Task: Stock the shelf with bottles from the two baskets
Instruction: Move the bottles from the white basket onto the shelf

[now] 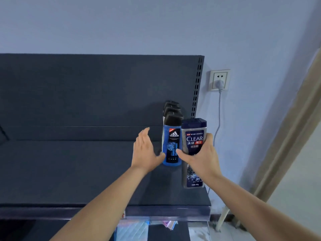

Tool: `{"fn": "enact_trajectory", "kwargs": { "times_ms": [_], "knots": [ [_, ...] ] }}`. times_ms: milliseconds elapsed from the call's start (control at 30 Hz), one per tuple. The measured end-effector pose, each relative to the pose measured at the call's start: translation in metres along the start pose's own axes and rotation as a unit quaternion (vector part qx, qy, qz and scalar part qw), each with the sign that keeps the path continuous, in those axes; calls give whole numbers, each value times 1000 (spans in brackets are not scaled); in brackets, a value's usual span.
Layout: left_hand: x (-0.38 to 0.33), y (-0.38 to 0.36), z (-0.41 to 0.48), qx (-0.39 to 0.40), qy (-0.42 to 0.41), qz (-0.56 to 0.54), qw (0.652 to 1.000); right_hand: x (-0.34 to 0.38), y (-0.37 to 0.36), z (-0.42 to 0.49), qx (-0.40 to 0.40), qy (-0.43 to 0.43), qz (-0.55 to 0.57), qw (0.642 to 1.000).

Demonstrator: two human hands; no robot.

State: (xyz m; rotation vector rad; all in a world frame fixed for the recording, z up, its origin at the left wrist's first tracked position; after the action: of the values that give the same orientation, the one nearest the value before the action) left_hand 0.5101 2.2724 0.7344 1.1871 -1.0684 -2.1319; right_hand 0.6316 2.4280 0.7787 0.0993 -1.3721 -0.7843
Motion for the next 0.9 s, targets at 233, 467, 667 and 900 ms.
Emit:
{"fn": "enact_trajectory", "kwargs": {
  "times_ms": [233,467,667,900],
  "knots": [
    [70,69,-17,102,-44,-160,981,45,-104,4,44,16,60,997],
    [102,75,-10,254,-67,-198,944,63,-167,26,10,15,94,995],
    [105,51,15,250,-69,-282,924,55,-183,49,-25,-9,91,996],
    [108,36,66,220,-63,-229,946,43,-182,68,15,-70,67,995]
  ]
}}
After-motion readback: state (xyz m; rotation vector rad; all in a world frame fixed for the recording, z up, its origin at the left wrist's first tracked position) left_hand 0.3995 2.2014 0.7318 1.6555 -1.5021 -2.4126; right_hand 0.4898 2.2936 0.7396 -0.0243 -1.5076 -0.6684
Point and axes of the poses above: each hand's wrist, its own z-axis towards the middle knuckle, its own y-axis out of the back of the hand, x = y × z, the point moved 3 cm from there along z, towards the middle knuckle, and after that the axes turned 11 degrees about x, right-handed, at the moved point
